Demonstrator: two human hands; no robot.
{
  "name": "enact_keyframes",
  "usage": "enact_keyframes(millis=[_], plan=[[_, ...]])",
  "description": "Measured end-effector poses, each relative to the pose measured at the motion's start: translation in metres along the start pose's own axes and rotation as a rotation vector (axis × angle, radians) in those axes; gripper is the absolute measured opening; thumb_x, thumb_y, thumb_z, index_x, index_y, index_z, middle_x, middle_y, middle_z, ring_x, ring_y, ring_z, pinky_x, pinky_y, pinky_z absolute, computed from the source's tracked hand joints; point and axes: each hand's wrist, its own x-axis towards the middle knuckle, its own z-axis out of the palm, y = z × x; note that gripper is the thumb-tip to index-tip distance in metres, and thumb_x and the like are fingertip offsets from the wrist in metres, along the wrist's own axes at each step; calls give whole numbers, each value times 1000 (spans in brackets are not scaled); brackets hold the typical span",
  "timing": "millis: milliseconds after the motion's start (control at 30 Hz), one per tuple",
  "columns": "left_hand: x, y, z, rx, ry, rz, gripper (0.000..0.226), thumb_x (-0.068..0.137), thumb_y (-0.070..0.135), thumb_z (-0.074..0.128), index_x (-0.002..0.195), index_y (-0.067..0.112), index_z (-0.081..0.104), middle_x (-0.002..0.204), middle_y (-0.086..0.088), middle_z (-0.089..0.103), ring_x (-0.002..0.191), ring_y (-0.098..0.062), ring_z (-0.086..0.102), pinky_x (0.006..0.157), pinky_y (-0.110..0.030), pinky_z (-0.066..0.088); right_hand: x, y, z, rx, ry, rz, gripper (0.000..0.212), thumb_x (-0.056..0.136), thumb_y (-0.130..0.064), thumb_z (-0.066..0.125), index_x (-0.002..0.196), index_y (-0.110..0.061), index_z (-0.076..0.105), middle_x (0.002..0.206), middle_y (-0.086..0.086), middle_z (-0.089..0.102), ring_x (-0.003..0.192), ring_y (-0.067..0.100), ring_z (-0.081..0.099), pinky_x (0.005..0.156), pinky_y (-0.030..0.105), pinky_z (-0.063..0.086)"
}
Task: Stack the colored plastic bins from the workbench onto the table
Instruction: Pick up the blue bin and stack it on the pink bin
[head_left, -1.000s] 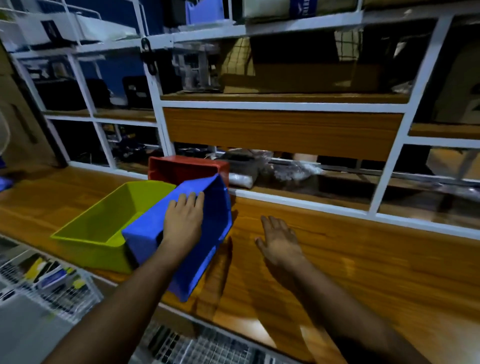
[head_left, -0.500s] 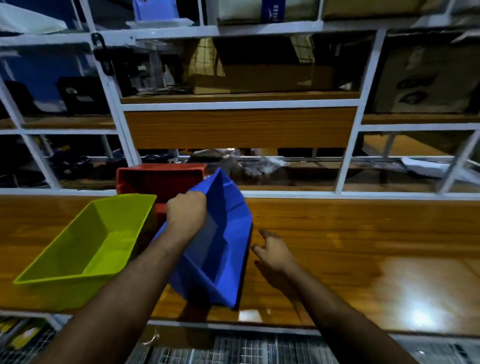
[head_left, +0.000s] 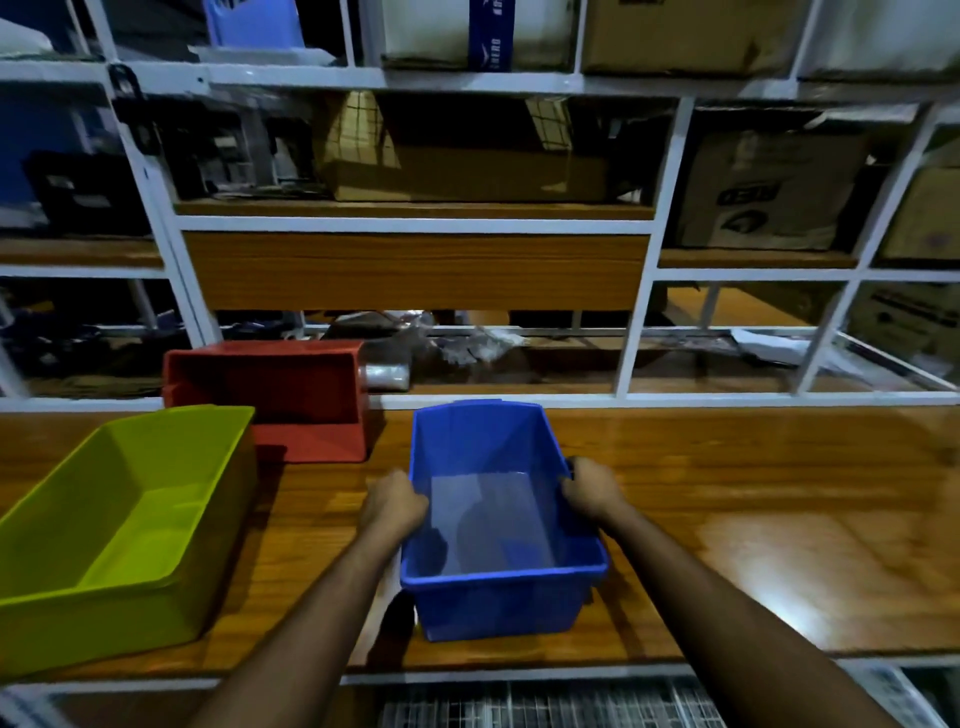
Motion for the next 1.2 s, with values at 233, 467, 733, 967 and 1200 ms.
enact_keyframes(millis=[233, 467, 733, 967, 1200], plan=[[9, 20, -5, -83, 129, 151, 59, 76, 19, 60, 132, 13, 44, 130, -14, 53, 118, -35, 53, 94, -40, 48, 13, 4, -13, -166, -20, -68, 23, 96, -18, 48, 114, -9, 57, 118, 16, 63, 104, 32, 61, 74, 28, 38], [5, 46, 8, 282, 264, 416, 56, 79, 28, 58, 133, 20, 45, 133, -2, 52, 126, -25, 42, 101, -43, 33, 23, -1, -12, -280, -68, -245, 29, 90, -17, 46, 113, -22, 64, 110, 7, 67, 93, 26, 65, 78, 36, 52], [11, 73, 21, 378, -74, 629, 33, 90, 23, 53, 122, 28, 58, 125, -5, 63, 114, -28, 57, 92, -39, 48, 28, -14, -7, -383, -165, -458, 44, 83, -2, 53, 116, -28, 67, 104, -2, 71, 89, 18, 64, 79, 35, 54], [14, 65, 34, 455, -25, 545, 22, 96, 31, 45, 112, 26, 58, 108, -7, 68, 97, -27, 63, 81, -37, 51, 28, -9, -1, -454, 54, -598, 47, 89, -9, 51, 124, -37, 63, 117, -6, 70, 105, 18, 64, 89, 37, 51], [20, 41, 27, 448, 150, 378, 27, 91, 14, 40, 110, 18, 60, 111, -10, 68, 101, -31, 65, 81, -38, 50, 27, 4, -6, -463, 258, -375, 49, 82, -26, 57, 130, -28, 55, 136, 3, 55, 127, 29, 45, 102, 45, 37]])
